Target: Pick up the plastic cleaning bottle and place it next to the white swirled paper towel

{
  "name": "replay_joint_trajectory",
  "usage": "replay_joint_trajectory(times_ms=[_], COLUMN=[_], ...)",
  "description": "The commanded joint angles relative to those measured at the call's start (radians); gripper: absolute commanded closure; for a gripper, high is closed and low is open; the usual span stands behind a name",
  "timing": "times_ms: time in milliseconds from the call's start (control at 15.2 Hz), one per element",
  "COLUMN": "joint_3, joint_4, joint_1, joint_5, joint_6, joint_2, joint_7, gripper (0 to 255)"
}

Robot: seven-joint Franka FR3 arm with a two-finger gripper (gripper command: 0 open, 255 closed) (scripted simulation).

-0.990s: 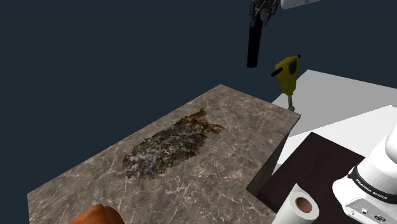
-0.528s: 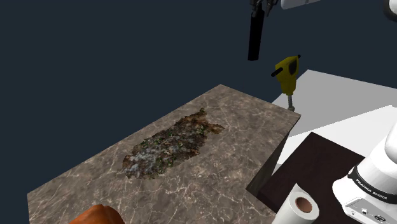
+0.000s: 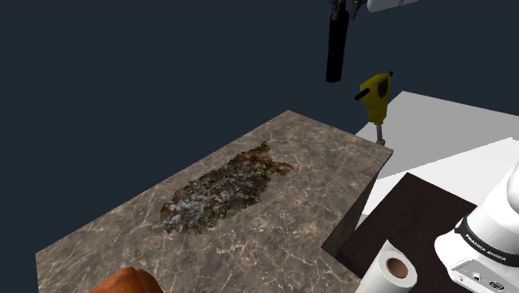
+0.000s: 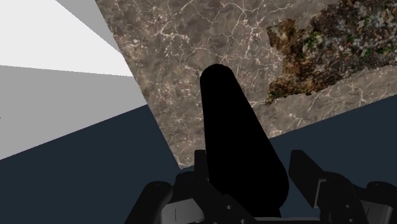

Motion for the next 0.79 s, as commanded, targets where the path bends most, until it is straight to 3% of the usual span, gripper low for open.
replay_joint_trajectory(times_ms=[0,726], joint_3=[0.017,0.145], joint_4=[-0.086,-0.4], joint_1=[0.019,0.101], joint_5=[-0.01,-0.012], joint_6=[0.018,0.036], joint_2=[-0.07,-0.369], joint_7=[0.034,0.241], gripper=[255,255])
